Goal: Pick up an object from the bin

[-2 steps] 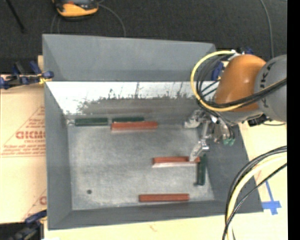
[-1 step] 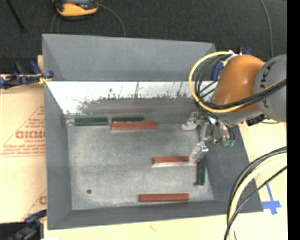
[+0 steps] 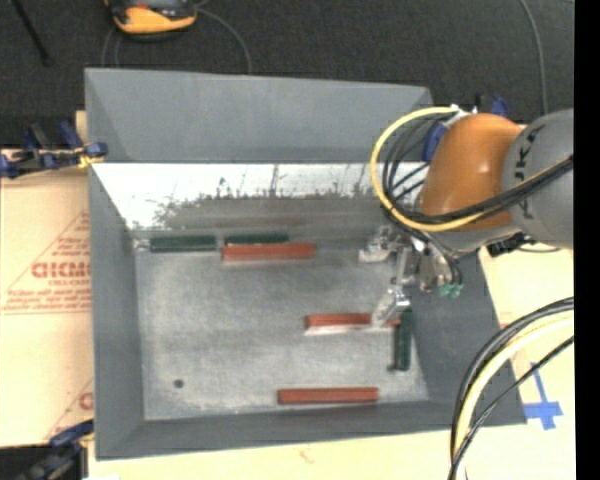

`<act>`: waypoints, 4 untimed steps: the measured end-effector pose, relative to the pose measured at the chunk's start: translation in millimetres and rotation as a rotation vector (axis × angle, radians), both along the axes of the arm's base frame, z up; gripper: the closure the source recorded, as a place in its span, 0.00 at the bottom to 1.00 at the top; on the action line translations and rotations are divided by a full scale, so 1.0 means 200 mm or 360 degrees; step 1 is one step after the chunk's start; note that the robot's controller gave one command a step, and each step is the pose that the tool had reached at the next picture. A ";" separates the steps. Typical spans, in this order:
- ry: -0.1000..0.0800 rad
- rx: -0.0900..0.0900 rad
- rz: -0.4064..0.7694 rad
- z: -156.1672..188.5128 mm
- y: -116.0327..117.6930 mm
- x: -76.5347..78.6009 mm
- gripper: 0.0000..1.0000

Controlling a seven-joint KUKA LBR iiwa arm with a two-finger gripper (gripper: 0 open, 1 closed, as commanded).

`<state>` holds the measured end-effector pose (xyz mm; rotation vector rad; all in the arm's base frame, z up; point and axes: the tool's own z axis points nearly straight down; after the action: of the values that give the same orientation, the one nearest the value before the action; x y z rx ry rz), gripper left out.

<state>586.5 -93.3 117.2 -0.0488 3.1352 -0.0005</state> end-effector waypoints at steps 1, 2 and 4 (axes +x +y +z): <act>0.0001 0.0001 -0.0228 -0.21 0.04 -0.01 0.00; -0.0002 0.0000 -0.0222 -0.17 0.04 -0.01 1.00; -0.0002 -0.0001 -0.0220 -0.16 0.03 -0.01 1.00</act>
Offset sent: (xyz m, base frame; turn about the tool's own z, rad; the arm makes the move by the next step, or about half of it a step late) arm -0.0112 0.0064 -0.0472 0.0871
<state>584.7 -86.3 84.5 0.1676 3.1302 -0.0023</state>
